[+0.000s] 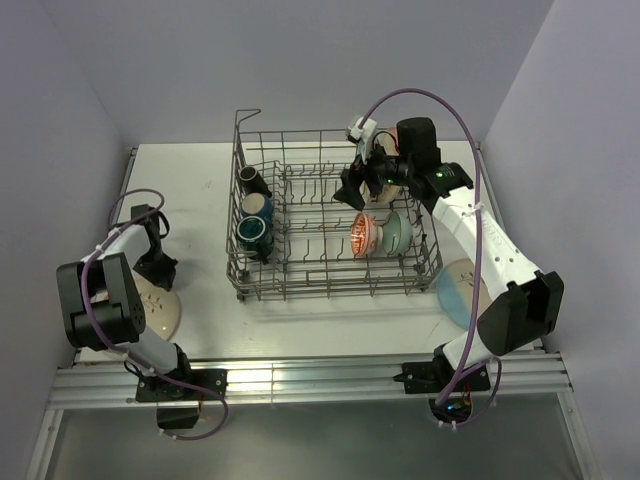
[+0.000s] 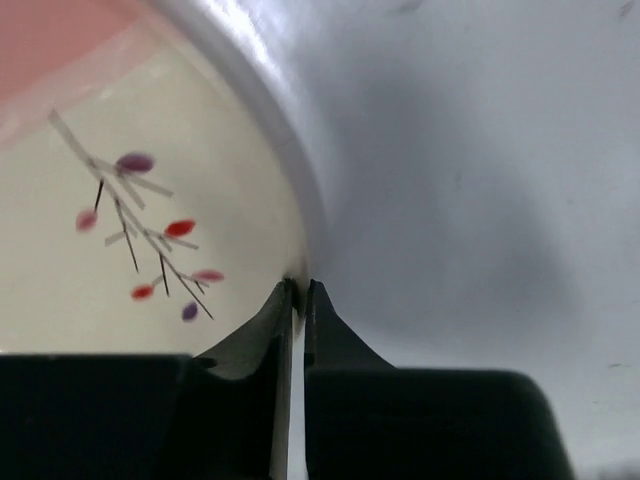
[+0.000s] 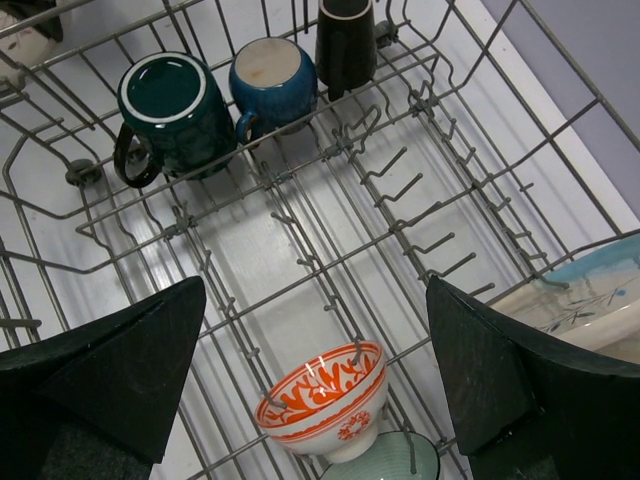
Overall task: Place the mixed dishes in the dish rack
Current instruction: Grab a plate with the left arm
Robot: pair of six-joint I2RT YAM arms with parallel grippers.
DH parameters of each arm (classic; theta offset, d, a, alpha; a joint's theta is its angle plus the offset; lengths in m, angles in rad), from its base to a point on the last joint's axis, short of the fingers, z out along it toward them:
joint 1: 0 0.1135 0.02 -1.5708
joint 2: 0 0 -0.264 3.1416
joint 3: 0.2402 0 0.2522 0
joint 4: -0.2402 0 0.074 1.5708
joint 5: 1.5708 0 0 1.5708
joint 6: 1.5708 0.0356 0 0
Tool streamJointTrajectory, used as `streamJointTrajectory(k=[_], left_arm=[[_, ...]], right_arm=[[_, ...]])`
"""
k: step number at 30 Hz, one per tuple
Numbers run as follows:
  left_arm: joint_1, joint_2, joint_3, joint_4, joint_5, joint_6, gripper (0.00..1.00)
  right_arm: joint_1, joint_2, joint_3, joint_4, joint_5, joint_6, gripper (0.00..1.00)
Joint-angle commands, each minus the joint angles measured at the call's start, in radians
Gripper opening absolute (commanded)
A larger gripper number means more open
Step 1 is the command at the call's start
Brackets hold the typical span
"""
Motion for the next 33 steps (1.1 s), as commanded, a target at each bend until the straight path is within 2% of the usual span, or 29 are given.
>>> streamJointTrajectory(k=[1,7,17,20,24,27,28,30,31,33], left_arm=[[0.003,0.031,0.015,0.167,0.102,0.006,0.06],[0.003,0.113,0.156,0.242,0.189,0.055,0.03],[-0.019,0.423,0.584,0.255,0.401,0.032,0.02],[-0.022,0.495,0.657,0.246,0.439,0.021,0.02],[-0.016,0.514,0.664,0.277,0.482,0.035,0.03],[0.013,0.471,0.609,0.327,0.552,0.038,0.12],[0.021,0.456,0.592,0.360,0.578,0.033,0.22],[0.046,0.402,0.554,0.383,0.602,0.044,0.34],[0.052,0.378,0.534,0.405,0.608,0.059,0.46],[0.072,0.301,0.514,0.416,0.614,0.082,0.59]], right_arm=[[-0.008,-0.061,-0.013,-0.001,-0.031,0.012,0.98],[-0.011,-0.061,-0.018,-0.007,-0.035,0.015,0.98],[-0.011,-0.075,-0.019,-0.010,-0.023,0.006,0.98],[-0.010,-0.081,-0.018,-0.015,-0.025,0.003,0.98],[-0.011,-0.093,-0.018,-0.019,-0.026,0.000,0.98],[-0.011,-0.092,-0.021,-0.022,-0.029,-0.003,0.98],[-0.011,-0.090,-0.019,-0.022,-0.032,-0.005,0.98],[-0.010,-0.086,-0.015,-0.024,-0.046,-0.003,0.98],[-0.010,-0.084,-0.009,-0.024,-0.051,-0.003,0.98],[-0.010,-0.076,0.001,-0.027,-0.060,-0.005,0.98]])
